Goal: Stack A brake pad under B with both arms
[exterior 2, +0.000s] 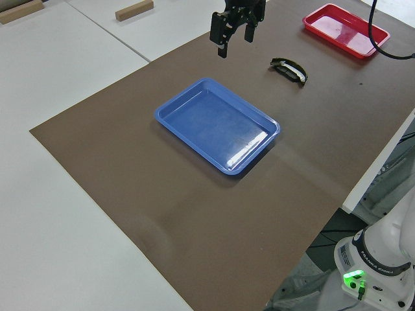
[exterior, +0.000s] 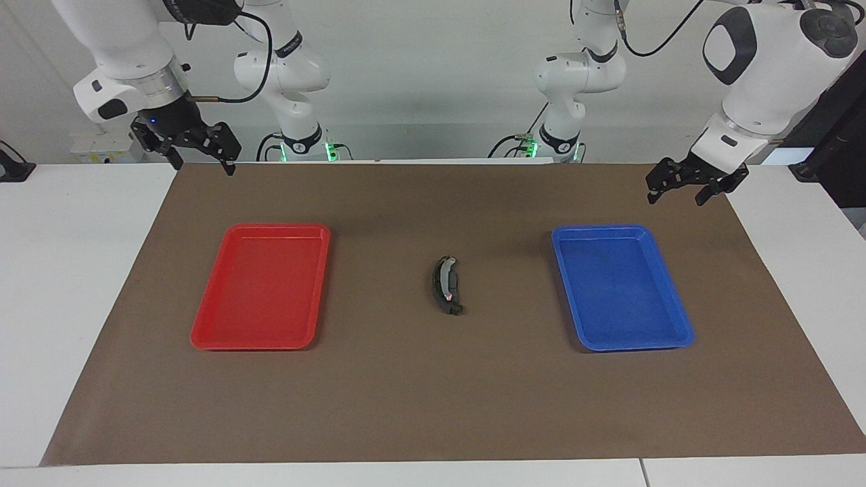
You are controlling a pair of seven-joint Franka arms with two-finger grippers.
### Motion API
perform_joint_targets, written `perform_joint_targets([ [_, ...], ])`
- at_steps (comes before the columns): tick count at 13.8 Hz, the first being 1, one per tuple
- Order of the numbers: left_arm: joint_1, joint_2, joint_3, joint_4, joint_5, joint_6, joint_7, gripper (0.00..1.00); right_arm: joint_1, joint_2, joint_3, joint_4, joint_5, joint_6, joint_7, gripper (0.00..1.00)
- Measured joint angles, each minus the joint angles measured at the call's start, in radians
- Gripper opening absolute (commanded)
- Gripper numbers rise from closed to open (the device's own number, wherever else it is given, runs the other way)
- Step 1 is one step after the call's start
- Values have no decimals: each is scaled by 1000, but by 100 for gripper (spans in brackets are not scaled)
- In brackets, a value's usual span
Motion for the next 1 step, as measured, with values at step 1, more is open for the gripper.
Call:
perform_joint_targets([
  [1, 0, 0, 0, 0, 0, 0, 0, 99, 0, 0, 0, 0, 0, 0, 0, 100],
])
